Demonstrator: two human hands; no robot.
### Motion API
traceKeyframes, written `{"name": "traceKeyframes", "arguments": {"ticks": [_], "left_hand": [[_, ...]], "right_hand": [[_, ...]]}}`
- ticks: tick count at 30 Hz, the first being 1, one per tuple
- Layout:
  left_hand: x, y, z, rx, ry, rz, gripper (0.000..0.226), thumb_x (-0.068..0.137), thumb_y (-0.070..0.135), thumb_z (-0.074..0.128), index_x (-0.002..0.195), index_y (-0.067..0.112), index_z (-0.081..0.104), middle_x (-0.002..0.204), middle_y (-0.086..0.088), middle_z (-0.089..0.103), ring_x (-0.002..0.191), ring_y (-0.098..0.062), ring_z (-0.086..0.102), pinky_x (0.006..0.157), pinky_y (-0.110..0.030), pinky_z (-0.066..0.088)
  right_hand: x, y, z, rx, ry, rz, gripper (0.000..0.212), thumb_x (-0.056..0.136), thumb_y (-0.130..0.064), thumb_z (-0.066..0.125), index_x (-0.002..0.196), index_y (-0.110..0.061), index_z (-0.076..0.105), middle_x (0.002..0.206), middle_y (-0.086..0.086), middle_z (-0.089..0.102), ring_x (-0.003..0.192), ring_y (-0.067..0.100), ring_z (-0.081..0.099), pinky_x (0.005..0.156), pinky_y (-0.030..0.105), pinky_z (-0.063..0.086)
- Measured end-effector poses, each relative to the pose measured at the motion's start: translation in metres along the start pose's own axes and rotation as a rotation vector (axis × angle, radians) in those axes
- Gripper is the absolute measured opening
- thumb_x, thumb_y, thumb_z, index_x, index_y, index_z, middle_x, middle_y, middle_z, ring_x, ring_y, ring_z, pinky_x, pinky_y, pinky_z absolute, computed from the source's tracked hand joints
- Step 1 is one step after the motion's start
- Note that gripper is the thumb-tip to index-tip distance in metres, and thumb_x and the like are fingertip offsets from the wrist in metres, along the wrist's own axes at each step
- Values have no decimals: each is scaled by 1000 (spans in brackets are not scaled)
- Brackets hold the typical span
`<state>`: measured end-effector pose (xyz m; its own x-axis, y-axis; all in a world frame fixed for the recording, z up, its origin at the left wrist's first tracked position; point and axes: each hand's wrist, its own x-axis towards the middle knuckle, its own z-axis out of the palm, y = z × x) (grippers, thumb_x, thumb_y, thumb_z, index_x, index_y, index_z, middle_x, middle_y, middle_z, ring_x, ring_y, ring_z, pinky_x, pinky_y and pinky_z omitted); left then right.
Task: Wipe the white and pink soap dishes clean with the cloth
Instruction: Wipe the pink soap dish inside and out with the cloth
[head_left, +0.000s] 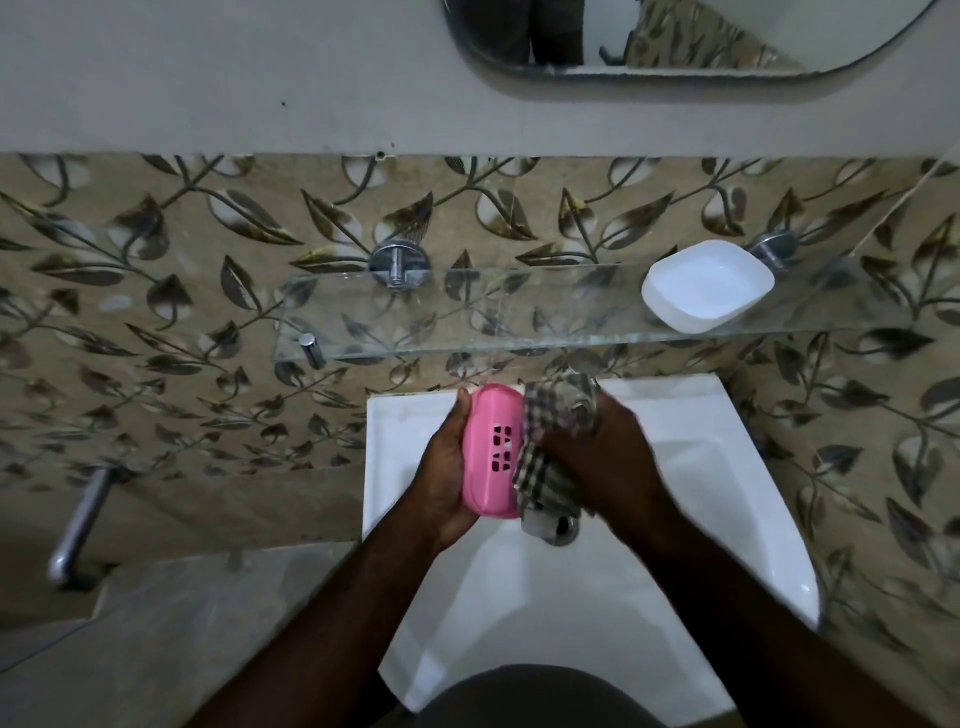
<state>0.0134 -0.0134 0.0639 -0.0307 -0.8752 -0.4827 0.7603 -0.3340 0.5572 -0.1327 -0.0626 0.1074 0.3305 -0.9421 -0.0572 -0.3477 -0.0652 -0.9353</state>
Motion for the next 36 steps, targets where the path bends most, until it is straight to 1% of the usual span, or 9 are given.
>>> {"name": "traceKeyframes", "arguments": {"ticks": [2,6,13,18,20,25,29,33,36], "left_hand": [[1,-5,7,-13,-10,-42,65,94,61,34,108,7,69,100,-16,73,87,-27,71,79,-38,54],[0,-2,0,-81,-16,-92,75,91,67,37,102,0,67,93,-16,72,83,-26,72,74,-34,59],[-1,-14,8,34,48,59,57,98,55,29,122,13,60,107,-11,74,94,-22,72,84,-36,54],[-4,-6,12,293,161,254,52,97,53,35,112,15,67,104,-12,74,99,-27,71,86,-40,56],[-6,-9,11,380,217,260,51,98,52,37,113,14,69,102,-11,75,96,-27,72,89,-43,56],[-7,-17,10,437,267,309,52,96,52,40,126,15,62,115,-12,71,104,-25,68,97,-44,52],[-2,-4,15,500,246,421,58,88,60,50,135,26,54,115,-9,68,92,-24,68,83,-42,55],[2,4,13,529,293,362,53,95,60,38,122,22,64,111,-11,72,97,-26,70,89,-48,54],[3,5,13,515,329,280,50,98,52,38,115,16,68,110,-14,72,106,-28,67,99,-49,49]], "right_hand": [[-14,-3,18,-207,-18,-216,21,76,-3,67,93,-15,72,80,-8,68,75,-14,59,72,5,43],[-27,16,30,-527,-110,-657,43,72,-18,53,110,-11,71,113,8,71,98,15,55,88,25,43],[12,-3,18,-771,-48,-513,44,81,-39,41,112,-24,69,94,5,62,83,29,63,59,34,52],[12,4,23,-772,-22,-262,26,85,-24,55,109,-23,65,96,8,62,88,34,63,72,37,47],[10,11,23,-682,-42,-224,11,85,-23,56,88,-21,66,83,5,66,80,26,64,69,33,45],[-7,15,18,-268,-233,95,42,86,-22,61,48,-22,43,41,-10,46,43,-1,41,51,25,34],[-28,12,27,-16,-366,329,30,89,-15,55,58,-15,55,44,-11,50,44,2,46,49,18,36],[-23,1,24,324,-387,423,24,89,-11,53,96,7,67,90,26,71,79,32,68,73,41,55],[-14,-10,18,574,-283,430,22,93,-11,49,94,4,65,76,21,70,62,25,69,55,32,56]]}}
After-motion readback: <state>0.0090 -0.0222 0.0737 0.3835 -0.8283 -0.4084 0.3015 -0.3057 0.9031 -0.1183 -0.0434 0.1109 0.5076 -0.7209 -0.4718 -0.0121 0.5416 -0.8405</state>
